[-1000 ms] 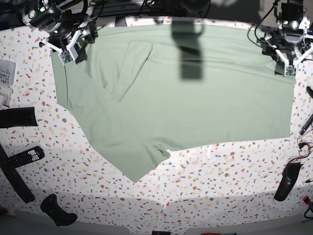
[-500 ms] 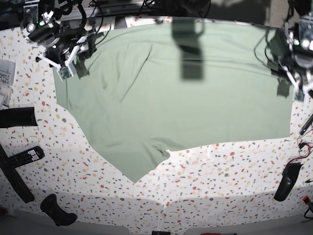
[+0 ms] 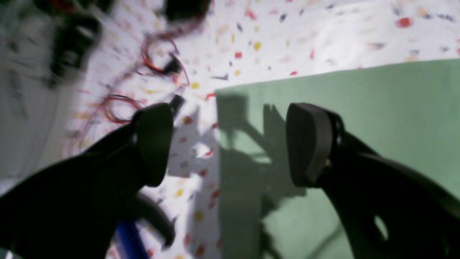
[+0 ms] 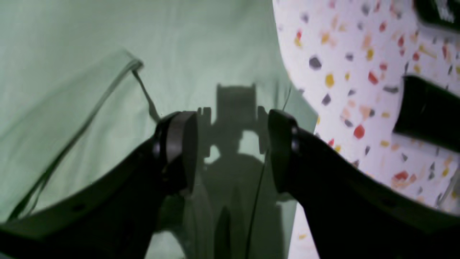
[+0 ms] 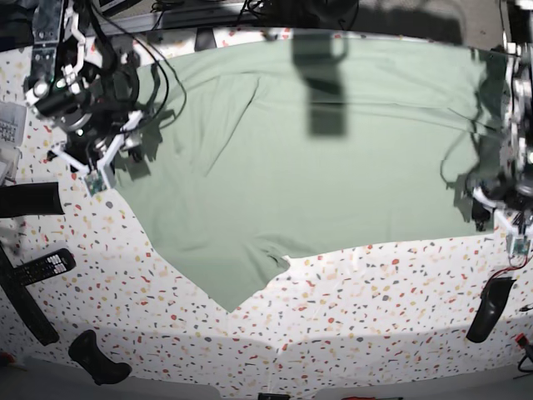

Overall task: Fold the T-shirt properly
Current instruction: 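Move both grippers down along the shirt's sides toward the hem, then grasp the shirt's side edges near the hem with both grippers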

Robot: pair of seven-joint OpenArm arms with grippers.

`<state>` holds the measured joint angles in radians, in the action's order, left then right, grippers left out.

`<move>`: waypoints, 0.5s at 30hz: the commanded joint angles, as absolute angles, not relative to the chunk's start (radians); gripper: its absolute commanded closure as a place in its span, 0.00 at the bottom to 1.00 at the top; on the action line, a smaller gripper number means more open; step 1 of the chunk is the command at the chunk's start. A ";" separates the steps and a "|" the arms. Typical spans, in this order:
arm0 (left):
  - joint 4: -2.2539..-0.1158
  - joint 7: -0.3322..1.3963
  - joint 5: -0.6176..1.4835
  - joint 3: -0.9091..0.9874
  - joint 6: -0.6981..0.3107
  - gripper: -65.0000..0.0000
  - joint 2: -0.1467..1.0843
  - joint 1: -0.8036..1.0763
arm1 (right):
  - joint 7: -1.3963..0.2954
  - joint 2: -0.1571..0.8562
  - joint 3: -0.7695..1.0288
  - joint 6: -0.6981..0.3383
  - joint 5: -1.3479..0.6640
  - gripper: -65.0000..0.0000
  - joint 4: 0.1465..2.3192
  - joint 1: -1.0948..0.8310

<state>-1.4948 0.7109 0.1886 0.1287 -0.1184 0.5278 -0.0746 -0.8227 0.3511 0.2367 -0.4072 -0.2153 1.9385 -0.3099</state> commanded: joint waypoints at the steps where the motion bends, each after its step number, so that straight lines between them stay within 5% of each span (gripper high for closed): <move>1: -1.451 0.694 0.201 0.136 -0.131 0.31 0.549 -0.141 | -0.826 0.363 0.242 -0.406 -0.222 0.55 1.957 -0.297; 11: -0.809 0.643 0.342 0.136 -0.353 0.31 0.549 -0.485 | -0.858 0.362 0.242 -0.406 -0.222 0.55 1.957 -0.291; 15: -0.619 0.536 0.342 0.136 -0.368 0.31 0.549 -0.536 | -0.858 0.362 0.242 -0.407 -0.222 0.55 1.957 -0.291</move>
